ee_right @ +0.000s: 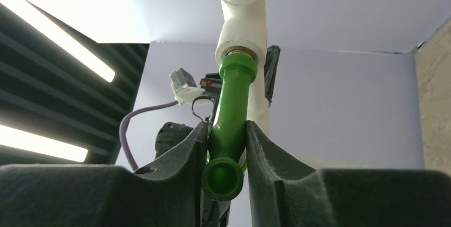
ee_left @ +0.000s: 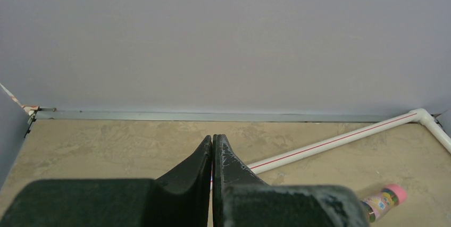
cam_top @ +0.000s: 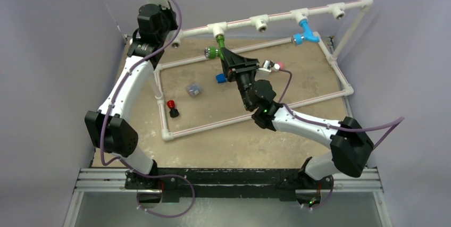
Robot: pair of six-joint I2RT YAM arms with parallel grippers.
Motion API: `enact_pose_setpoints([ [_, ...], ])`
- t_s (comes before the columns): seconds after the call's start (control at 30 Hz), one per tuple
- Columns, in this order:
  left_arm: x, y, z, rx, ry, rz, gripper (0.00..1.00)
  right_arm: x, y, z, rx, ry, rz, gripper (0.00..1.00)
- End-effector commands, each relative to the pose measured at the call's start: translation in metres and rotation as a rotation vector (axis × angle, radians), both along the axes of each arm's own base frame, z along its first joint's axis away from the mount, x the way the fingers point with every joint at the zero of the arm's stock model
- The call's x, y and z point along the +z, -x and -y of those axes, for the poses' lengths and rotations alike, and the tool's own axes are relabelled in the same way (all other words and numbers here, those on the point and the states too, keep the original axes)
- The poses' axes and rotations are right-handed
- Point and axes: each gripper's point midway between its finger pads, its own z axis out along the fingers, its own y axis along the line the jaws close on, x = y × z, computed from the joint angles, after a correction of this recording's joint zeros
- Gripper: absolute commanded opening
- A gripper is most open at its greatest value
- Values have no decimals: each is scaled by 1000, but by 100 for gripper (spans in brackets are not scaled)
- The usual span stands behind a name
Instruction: Install the water faucets
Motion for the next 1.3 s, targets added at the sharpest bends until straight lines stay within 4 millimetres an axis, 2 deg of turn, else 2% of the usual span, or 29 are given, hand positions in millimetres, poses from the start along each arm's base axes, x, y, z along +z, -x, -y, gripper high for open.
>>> enact_pose_setpoints([
  [0.0,-111,27,37,-154,-58,-345,0,37,40,-26,234,-83,60,37],
  [0.07,-112,27,37,-154,-59,-348,0,37,41,-21,231,-95,62,49],
  [0.13,-113,27,37,-155,-60,-349,0,36,41,-16,225,-102,68,56],
  [0.3,-113,27,37,-155,-63,-349,0,36,41,-8,195,-56,70,64],
  [0.5,-112,27,37,-156,-65,-351,0,29,44,8,165,-22,76,67],
  [0.77,-112,26,37,-156,-66,-350,0,20,56,26,173,158,148,69],
  [0.87,-111,26,37,-156,-65,-351,0,23,63,40,124,295,237,68],
  [1.0,-112,26,37,-156,-65,-352,0,31,67,53,37,568,352,71],
  [1.27,-113,27,40,-177,-61,-355,0,39,57,89,-204,1209,573,73],
])
